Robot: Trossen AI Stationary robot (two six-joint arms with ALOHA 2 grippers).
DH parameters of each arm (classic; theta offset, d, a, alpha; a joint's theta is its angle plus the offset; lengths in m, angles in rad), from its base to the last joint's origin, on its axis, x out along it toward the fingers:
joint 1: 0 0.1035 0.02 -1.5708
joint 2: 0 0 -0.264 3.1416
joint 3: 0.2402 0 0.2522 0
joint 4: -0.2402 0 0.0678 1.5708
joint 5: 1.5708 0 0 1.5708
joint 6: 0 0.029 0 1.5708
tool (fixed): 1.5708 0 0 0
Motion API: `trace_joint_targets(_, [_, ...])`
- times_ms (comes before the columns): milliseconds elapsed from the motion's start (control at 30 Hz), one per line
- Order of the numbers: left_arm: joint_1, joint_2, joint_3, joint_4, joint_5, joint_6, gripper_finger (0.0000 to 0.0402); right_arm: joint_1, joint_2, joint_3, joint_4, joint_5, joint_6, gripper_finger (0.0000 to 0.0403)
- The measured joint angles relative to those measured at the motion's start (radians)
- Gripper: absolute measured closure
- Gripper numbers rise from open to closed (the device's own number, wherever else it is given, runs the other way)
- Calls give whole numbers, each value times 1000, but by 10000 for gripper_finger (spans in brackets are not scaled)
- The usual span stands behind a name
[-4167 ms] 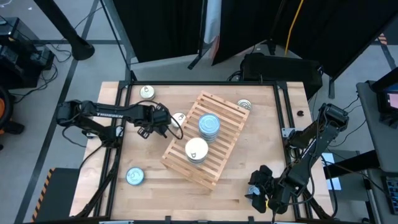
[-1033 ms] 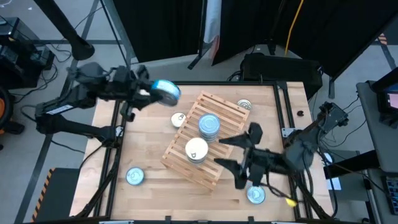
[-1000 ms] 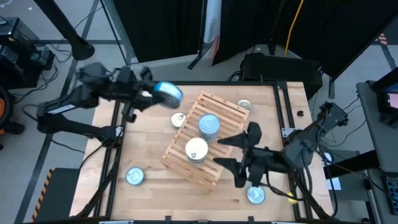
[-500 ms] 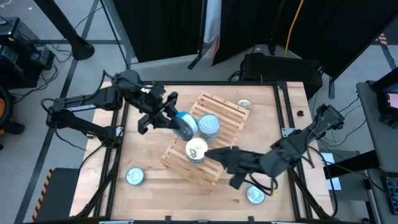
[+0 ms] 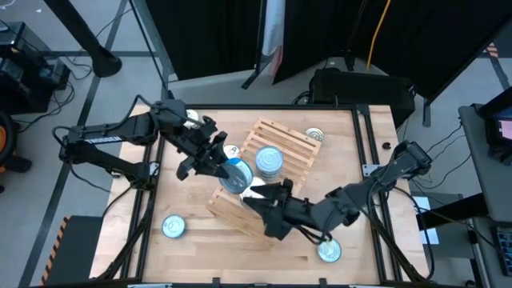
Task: Stack canned seafood by type on shelf
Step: Put the yellow-blue tuna can on the shelf
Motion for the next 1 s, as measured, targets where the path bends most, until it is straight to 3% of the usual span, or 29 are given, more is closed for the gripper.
trace_joint_targets(233, [-17, 3, 0, -77, -31, 7, 247, -21, -3, 0, 41, -18, -66, 124])
trace_joint_targets(600, [-19, 48, 0, -62, -67, -2, 247, -87, 22, 0, 36, -47, -68, 130])
trace_joint_targets(1000, [-2, 46, 0, -64, -89, 6, 247, -113, 46, 0, 40, -5, -46, 239])
